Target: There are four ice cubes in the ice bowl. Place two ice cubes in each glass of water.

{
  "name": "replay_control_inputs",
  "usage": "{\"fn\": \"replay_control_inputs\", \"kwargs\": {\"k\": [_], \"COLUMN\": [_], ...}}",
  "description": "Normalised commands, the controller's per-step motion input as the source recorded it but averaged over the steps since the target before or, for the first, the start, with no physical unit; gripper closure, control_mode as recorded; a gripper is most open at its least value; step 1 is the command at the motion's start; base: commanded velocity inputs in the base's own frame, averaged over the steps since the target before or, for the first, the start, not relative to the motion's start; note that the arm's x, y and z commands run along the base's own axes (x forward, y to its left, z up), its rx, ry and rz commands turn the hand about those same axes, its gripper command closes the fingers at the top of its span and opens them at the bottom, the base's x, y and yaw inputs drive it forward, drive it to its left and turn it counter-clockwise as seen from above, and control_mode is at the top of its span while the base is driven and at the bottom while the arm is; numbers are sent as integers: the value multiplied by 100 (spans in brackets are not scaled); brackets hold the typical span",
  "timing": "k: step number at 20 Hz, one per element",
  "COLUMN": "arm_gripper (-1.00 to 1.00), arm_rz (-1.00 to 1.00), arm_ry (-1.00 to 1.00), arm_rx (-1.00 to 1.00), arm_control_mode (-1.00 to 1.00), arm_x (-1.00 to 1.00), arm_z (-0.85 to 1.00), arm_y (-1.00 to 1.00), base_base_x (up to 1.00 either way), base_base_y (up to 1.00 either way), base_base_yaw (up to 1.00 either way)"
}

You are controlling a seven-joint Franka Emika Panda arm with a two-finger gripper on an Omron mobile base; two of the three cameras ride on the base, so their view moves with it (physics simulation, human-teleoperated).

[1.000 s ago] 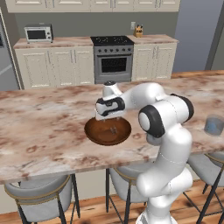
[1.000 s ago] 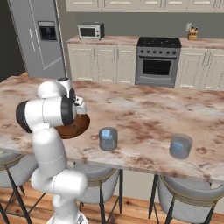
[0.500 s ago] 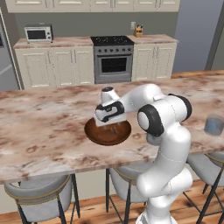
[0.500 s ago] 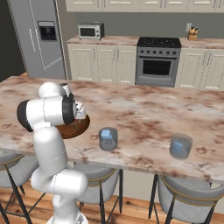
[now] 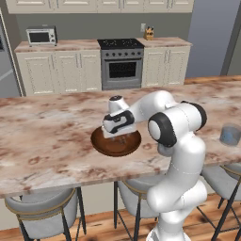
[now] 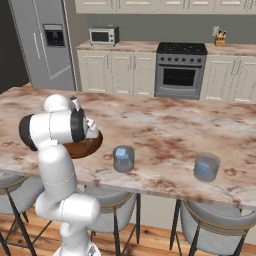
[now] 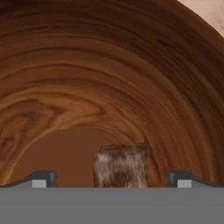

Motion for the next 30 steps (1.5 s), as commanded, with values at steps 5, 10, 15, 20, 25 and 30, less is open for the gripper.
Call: {"fn": "replay_control_inputs", "kwargs": {"k": [5, 10, 15, 20, 25, 30], "arm_gripper": [-100, -100, -100, -100, -100, -100], "arm_rz": [0, 0, 0, 0, 1, 0], "arm_ry": [0, 0, 1, 0, 0, 0], "arm_rx": [0, -2, -8, 0, 0, 0], "arm_control_mode": [-100, -100, -100, -100, -100, -100], "arm_x": [0, 0, 0, 0, 0, 0], "arm_z": [-11, -7, -12, -12, -8, 0], "arm_y": [-23, 3, 27, -1, -16, -13], "base_base_x": [0, 0, 0, 0, 0, 0], "base_base_y": [0, 0, 0, 0, 0, 0], "base_base_yaw": [0, 0, 0, 0, 0, 0]}}
